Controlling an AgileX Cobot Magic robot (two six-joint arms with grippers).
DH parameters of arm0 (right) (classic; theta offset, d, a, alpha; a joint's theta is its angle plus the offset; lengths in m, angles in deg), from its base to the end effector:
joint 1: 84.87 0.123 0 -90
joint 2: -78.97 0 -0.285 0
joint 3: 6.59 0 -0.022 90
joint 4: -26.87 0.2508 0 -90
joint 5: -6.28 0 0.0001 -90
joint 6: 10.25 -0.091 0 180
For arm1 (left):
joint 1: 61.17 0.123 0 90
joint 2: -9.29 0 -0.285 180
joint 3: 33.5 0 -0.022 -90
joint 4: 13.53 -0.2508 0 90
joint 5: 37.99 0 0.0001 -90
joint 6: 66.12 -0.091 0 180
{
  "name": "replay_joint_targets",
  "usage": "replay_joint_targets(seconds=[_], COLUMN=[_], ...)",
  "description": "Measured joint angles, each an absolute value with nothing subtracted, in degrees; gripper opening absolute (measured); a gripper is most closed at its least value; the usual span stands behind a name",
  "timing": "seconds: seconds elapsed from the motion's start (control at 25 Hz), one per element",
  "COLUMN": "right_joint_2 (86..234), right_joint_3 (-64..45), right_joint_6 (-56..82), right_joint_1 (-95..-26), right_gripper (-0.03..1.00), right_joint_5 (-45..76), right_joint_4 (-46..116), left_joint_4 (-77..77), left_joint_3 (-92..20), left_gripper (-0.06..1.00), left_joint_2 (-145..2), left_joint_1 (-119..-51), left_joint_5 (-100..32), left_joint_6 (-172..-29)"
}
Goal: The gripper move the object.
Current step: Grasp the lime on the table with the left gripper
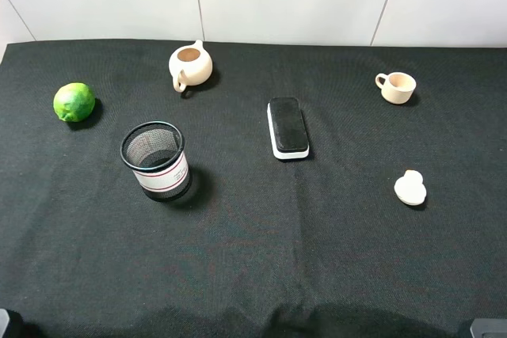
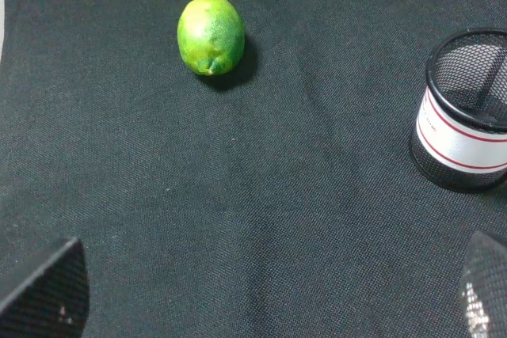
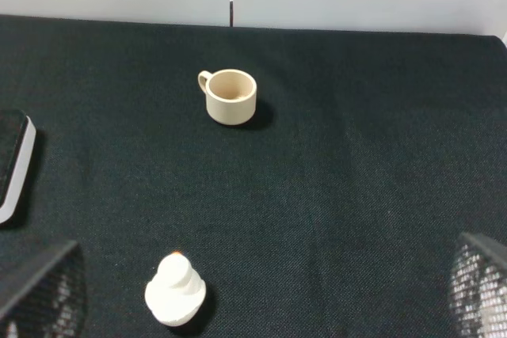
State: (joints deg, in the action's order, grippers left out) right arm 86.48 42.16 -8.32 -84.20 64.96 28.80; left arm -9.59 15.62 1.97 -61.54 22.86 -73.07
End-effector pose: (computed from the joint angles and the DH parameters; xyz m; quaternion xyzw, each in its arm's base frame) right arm -0.0038 0.0026 0.2794 -0.0195 0.8428 0.0109 0.5378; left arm -0.0052 -0.0054 0.2746 0.0558 0.8516 -0.0044 0.5211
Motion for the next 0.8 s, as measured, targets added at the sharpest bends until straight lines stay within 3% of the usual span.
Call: replay_joint_targets(seconds=[0.8], right_joint_2=[86.48], right_joint_3=[42.16], right_joint_6=[-8.32], right_joint_1=[-84.2], right_gripper=[0.69], right_joint_5=[64.96], right_joint_4=[28.8], left_joint_4=[-9.59], left_joint_3=[15.62], left_gripper=[0.99], left_joint_2=[1.97], left_joint_1=[-61.54], left_joint_5=[22.86], left_joint_6=[-73.07])
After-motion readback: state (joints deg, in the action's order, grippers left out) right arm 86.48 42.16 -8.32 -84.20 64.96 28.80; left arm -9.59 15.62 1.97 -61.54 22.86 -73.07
